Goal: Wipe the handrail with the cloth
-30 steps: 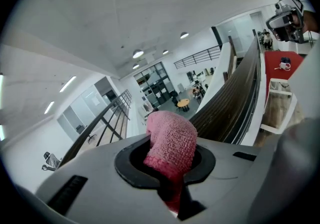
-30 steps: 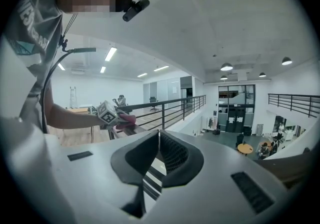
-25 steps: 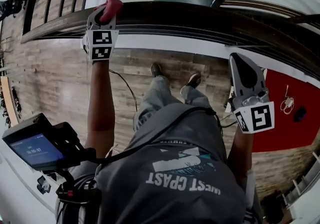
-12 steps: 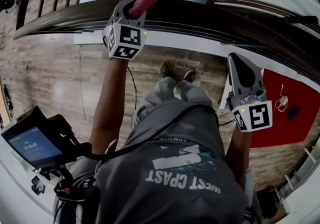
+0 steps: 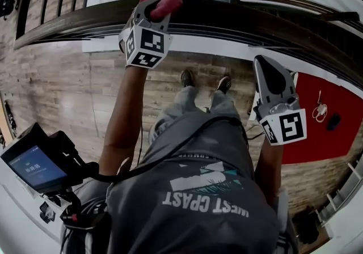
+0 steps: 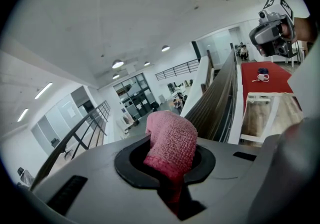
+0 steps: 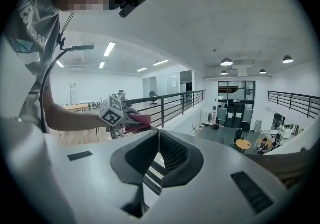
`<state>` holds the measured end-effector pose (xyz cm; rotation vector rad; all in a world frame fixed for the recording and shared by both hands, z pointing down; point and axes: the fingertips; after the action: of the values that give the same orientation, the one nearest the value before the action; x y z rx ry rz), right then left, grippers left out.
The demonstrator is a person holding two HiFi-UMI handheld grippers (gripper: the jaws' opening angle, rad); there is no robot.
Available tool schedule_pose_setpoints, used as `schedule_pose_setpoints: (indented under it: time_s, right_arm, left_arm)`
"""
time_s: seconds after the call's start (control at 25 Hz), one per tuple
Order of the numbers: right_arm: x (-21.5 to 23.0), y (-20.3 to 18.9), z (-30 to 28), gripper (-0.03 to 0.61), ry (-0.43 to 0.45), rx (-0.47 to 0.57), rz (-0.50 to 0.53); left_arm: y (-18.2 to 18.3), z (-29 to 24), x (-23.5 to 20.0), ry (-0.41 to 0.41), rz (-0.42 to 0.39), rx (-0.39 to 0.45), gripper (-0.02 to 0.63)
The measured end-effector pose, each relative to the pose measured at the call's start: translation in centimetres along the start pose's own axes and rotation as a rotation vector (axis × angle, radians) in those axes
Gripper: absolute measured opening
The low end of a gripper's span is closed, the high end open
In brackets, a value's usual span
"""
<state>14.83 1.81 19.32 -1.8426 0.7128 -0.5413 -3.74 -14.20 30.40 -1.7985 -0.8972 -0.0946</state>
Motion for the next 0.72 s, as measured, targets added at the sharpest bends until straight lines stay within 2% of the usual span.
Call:
schedule_pose_setpoints:
  time_s: [0.16, 0.32, 0.72]
  right_arm:
    - [-0.3, 0.3, -0.2, 0.008, 0.002, 0.010, 0.008]
    - [0.1, -0.4, -0.4, 0.008, -0.015, 0.027, -0.012]
    - [0.5, -1.5, -1.7, 0.008, 0.004, 0.037, -0.012]
  left_arm:
    - [-0.8, 0.4, -0.5, 0.009, 0.012, -0.007, 0.060]
    - [-1.6, 0.1, -1.6, 0.019, -0.005, -0.025, 0.060]
    - [-3.5, -1.0, -1.6, 0.021, -0.025, -0.058, 0.057]
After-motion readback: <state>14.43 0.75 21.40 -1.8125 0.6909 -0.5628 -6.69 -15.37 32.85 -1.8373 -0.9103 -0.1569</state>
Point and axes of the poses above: the fingertips, and each gripper's own axes: z backward along the fingers, x to its right, y out of its top, and after that the axes turned 12 degrees about y, right-handed
